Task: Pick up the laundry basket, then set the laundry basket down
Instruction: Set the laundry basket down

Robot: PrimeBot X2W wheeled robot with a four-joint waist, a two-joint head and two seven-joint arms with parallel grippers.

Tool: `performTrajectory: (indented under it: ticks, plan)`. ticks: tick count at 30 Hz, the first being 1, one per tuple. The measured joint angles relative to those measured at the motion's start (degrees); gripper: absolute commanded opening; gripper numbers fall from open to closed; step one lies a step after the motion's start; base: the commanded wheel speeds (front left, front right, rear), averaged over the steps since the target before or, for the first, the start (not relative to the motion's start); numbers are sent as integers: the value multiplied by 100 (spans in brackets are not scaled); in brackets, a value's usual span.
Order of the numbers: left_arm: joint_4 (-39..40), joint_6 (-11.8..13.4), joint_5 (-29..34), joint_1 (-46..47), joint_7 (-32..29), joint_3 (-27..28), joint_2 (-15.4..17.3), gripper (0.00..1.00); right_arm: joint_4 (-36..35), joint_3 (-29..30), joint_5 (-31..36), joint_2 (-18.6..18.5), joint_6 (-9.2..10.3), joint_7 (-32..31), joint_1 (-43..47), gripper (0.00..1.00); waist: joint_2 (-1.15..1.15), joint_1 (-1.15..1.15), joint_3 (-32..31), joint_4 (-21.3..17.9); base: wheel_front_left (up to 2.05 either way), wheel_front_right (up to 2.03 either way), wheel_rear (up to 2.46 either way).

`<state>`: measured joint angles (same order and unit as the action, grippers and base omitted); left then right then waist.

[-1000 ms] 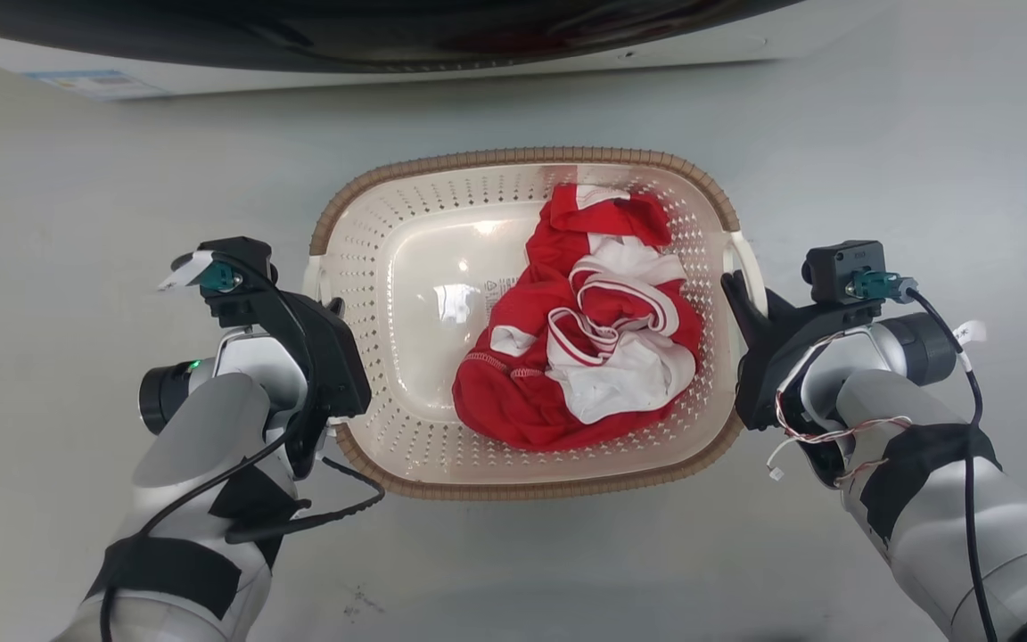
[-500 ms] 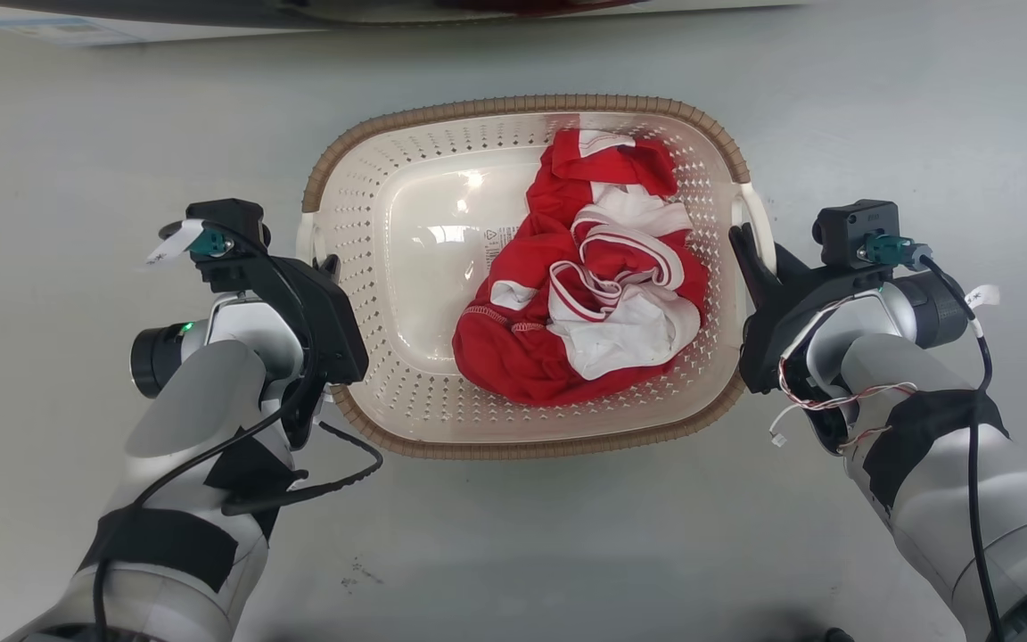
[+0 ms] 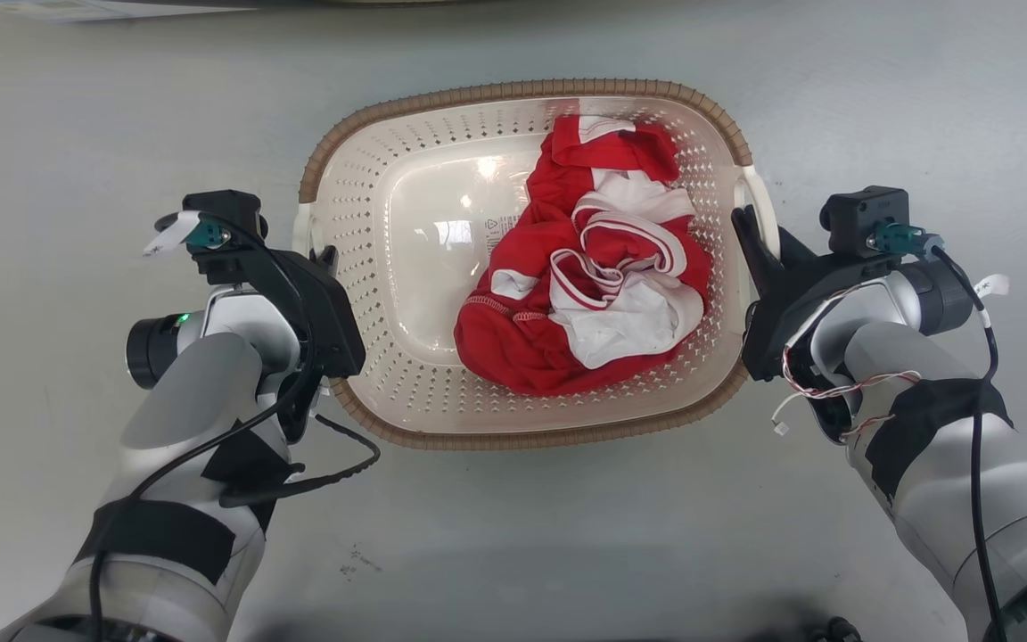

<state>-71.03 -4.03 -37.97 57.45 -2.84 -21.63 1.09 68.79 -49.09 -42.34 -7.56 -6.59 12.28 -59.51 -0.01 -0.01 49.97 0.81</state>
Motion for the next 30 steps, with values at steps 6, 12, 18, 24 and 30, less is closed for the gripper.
performTrajectory:
  ticks: [6, 12, 18, 24, 30]
  plan:
    - [-34, -5, -1, 17, 27, -1, -7, 0, 35, 0, 0, 5, -7, 52, -3, 0, 0, 0, 10, 8, 0, 0, 0]
    - [-76, -58, -22, 18, 41, 1, -16, 23, 78, -3, 0, 34, -7, 92, -5, 27, 0, 1, -20, 14, 0, 0, 0]
    - [-88, -111, -59, 60, 42, 7, 62, 100, 107, -48, 2, 34, -24, 100, -5, 100, 1, 2, -81, 29, 0, 0, 0]
    - [-110, -160, -59, 43, 93, -32, 53, 100, 110, -69, 2, 37, -32, 143, 23, 100, 1, 2, -228, 45, 0, 0, 0]
    - [-126, -203, -43, -177, 360, -96, 53, 100, 94, -22, -20, 44, -48, 186, 219, 100, 1, 2, -468, 35, 0, 0, 0]
